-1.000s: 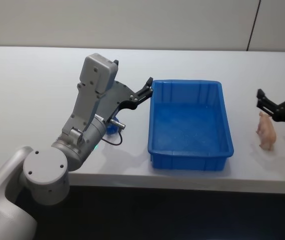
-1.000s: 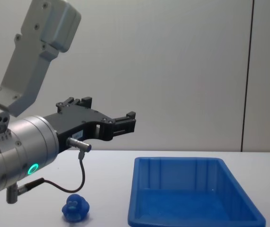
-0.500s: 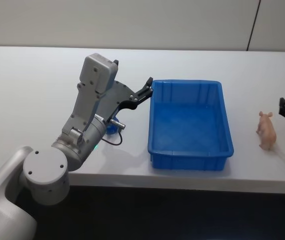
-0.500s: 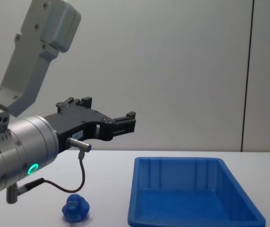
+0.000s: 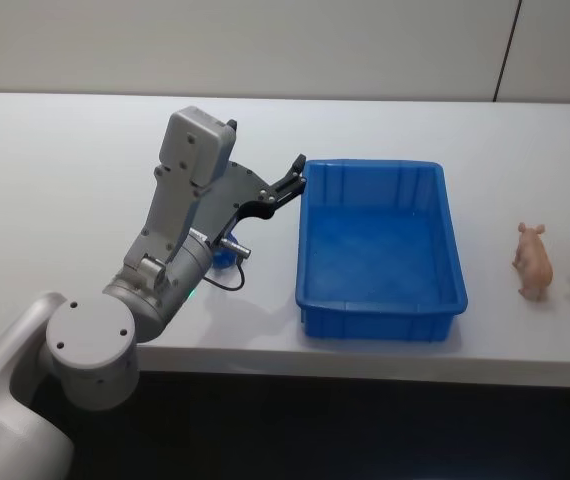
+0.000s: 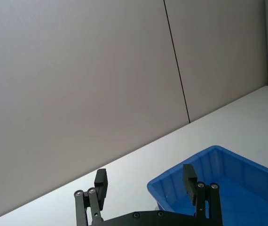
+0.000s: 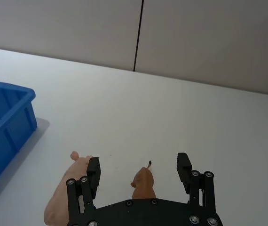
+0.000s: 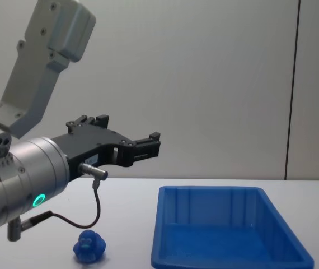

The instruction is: Pick up the two dolls from the table and place them into the box.

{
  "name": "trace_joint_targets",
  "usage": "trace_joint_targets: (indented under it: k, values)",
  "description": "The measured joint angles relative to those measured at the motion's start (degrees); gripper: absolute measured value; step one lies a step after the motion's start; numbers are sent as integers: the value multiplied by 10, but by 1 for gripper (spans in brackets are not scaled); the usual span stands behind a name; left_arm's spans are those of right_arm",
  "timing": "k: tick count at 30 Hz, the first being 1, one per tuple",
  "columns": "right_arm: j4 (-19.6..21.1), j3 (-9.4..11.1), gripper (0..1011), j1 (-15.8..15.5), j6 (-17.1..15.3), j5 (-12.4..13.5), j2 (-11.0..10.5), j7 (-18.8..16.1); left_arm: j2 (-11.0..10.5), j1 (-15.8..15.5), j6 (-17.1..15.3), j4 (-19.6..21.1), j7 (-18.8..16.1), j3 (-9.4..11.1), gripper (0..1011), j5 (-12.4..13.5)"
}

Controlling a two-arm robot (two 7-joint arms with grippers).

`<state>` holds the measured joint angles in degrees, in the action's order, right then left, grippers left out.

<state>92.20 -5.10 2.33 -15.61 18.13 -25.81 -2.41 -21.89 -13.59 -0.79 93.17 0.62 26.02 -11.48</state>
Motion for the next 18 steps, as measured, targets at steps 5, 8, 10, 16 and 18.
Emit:
trace_joint_targets:
  k: [5,8,10,16,18]
  values:
    - [-11,1,1001,3,-16,4,1,0,0,0,0,0,0,0,1002,0]
    - [-18,2,1001,5,-24,5,1,0,0,0,0,0,0,0,1001,0]
    - [-21,2,1001,6,-28,6,2,0,0,0,0,0,0,0,1002,0]
    - [-32,3,1001,7,-42,9,3,1,0,0,0,0,0,0,1002,0]
    - [-36,3,1001,8,-46,11,4,0,0,0,0,0,0,0,1001,0]
